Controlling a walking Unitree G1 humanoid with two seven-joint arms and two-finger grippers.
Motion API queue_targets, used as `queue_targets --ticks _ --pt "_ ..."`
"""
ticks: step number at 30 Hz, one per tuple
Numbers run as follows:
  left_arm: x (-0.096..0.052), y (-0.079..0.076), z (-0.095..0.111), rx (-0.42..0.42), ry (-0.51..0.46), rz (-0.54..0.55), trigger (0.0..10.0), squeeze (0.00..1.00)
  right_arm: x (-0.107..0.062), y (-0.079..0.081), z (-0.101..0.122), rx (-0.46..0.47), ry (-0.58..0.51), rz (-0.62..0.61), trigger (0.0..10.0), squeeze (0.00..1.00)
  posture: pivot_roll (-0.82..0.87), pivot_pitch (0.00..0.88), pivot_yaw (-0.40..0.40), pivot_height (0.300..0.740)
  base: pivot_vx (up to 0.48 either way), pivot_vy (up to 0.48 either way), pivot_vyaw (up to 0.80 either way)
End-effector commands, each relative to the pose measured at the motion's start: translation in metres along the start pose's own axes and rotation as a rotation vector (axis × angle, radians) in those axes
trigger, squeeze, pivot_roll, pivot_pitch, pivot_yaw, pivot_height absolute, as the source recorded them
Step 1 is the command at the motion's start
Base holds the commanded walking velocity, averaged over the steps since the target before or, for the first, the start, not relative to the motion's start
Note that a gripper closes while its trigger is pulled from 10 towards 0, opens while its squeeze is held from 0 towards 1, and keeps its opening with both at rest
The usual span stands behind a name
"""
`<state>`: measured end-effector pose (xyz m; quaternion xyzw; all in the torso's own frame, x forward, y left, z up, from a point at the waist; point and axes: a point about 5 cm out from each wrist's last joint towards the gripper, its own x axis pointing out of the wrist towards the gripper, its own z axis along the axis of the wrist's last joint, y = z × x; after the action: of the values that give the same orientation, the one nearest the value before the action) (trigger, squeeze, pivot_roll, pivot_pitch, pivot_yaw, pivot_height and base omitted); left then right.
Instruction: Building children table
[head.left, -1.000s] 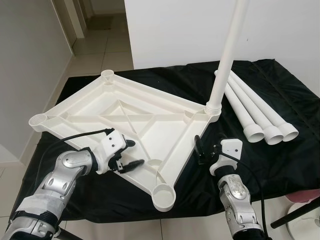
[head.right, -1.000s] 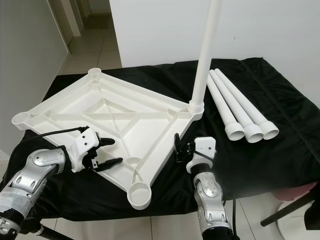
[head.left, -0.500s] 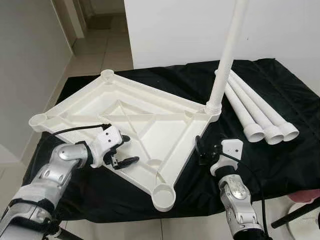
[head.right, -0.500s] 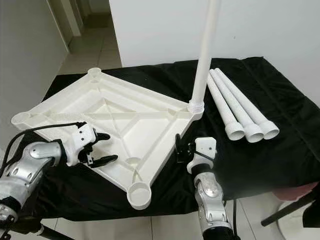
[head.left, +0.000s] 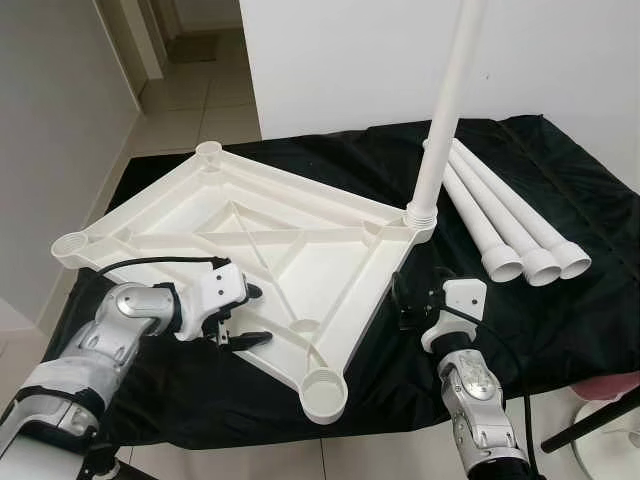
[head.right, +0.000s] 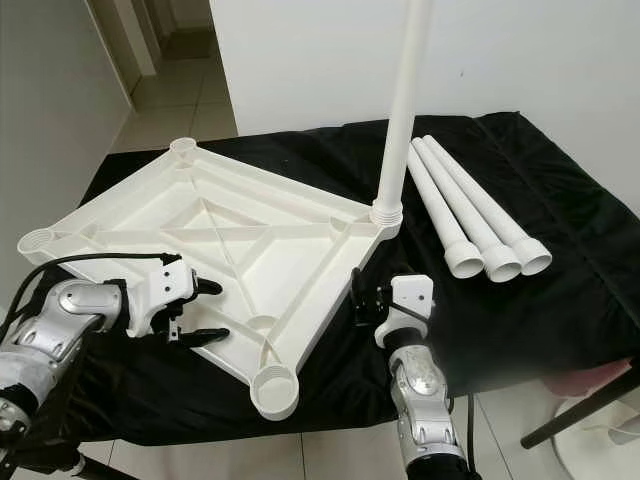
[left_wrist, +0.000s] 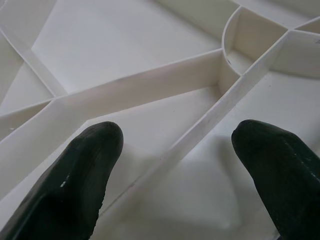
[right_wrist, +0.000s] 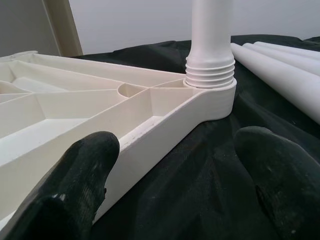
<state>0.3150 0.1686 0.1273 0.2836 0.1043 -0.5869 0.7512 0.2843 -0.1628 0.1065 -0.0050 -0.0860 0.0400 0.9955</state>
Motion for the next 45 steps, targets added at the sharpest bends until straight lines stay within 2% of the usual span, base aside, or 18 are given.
queue_targets --ticks 1,8,10,16,21,25,27,28,29,31,32,33,35,36,38,39,45 --pt "-0.001 -0.006 -0.009 -0.003 0.044 -0.092 10.0 0.0 -0.001 0.002 -0.001 0.001 0.0 0.001 10.0 0.0 -0.06 0.015 0.089 0.74 0.0 0.0 0.0" --pt "0.005 -0.004 -0.013 0.022 0.091 -0.087 10.0 0.0 0.001 0.005 -0.001 0.001 -0.001 0.012 10.0 0.0 -0.06 0.015 0.088 0.74 0.0 0.0 0.0" --pt "0.007 -0.004 -0.017 0.045 0.146 -0.093 10.0 0.0 0.001 0.004 -0.001 0.0 -0.001 0.012 10.0 0.0 -0.06 0.018 0.092 0.74 0.0 0.0 0.0" --pt "0.011 -0.002 -0.021 0.076 0.219 -0.09 10.0 0.0 -0.001 0.004 -0.002 0.001 0.003 0.009 10.0 0.0 -0.06 0.021 0.093 0.74 0.0 0.0 0.0" --pt "0.017 0.001 -0.02 0.043 0.226 -0.103 10.0 0.0 -0.002 0.006 -0.002 0.004 0.003 0.007 10.0 0.0 -0.07 0.023 0.102 0.74 0.0 0.0 0.0" --pt "0.017 -0.002 -0.023 -0.013 0.23 -0.152 10.0 0.0 -0.004 0.006 -0.003 0.004 0.005 0.005 10.0 0.0 -0.07 0.026 0.106 0.74 0.0 0.0 0.0" --pt "0.017 -0.002 -0.023 -0.013 0.23 -0.152 10.0 0.0 -0.004 0.006 -0.003 0.004 0.005 0.005 10.0 0.0 -0.07 0.026 0.106 0.74 0.0 0.0 0.0" --pt "0.017 -0.003 -0.024 -0.041 0.224 -0.172 8.6 0.0 -0.005 0.006 -0.004 0.003 0.007 0.005 10.0 0.0 -0.07 0.03 0.11 0.74 0.0 0.0 0.0" --pt "0.017 -0.004 -0.024 -0.052 0.22 -0.189 4.5 0.0 -0.006 0.006 -0.004 0.004 0.009 0.004 10.0 0.0 -0.07 0.032 0.111 0.74 0.0 0.0 0.0" --pt "0.017 -0.004 -0.024 -0.061 0.214 -0.2 4.4 0.0 -0.007 0.006 -0.004 0.004 0.01 0.004 10.0 0.0 -0.07 0.032 0.111 0.74 0.0 0.0 0.0" --pt "0.017 -0.004 -0.024 -0.053 0.219 -0.206 2.2 0.0 -0.007 0.007 -0.005 0.004 0.011 0.003 10.0 0.0 -0.07 0.038 0.113 0.74 0.0 0.0 0.0" --pt "0.017 -0.004 -0.024 -0.049 0.225 -0.21 3.1 0.0 -0.007 0.007 -0.004 0.004 0.011 0.003 10.0 0.0 -0.07 0.041 0.114 0.74 0.0 0.0 0.0" --pt "0.017 -0.004 -0.024 -0.049 0.225 -0.21 3.1 0.0 -0.007 0.007 -0.004 0.004 0.011 0.003 10.0 0.0 -0.07 0.041 0.114 0.74 0.0 0.0 0.0" --pt "0.017 -0.004 -0.024 -0.046 0.232 -0.217 1.6 0.0 -0.008 0.007 -0.004 0.004 0.011 0.002 10.0 0.0 -0.07 0.041 0.114 0.74 0.0 0.0 0.0" --pt "0.018 -0.003 -0.024 -0.039 0.238 -0.221 1.7 0.0 -0.008 0.007 -0.004 0.003 0.011 0.001 10.0 0.0 -0.07 0.047 0.117 0.74 0.0 0.0 0.0" --pt "0.018 -0.003 -0.024 -0.035 0.242 -0.223 0.0 0.0 -0.008 0.007 -0.004 0.003 0.011 0.0 10.0 0.0 -0.07 0.047 0.117 0.74 0.0 0.0 0.0" --pt "0.02 -0.001 -0.022 -0.028 0.242 -0.219 0.0 0.0 -0.009 0.006 -0.004 0.003 0.012 -0.006 10.0 0.0 -0.08 0.057 0.125 0.74 0.0 0.0 0.0"
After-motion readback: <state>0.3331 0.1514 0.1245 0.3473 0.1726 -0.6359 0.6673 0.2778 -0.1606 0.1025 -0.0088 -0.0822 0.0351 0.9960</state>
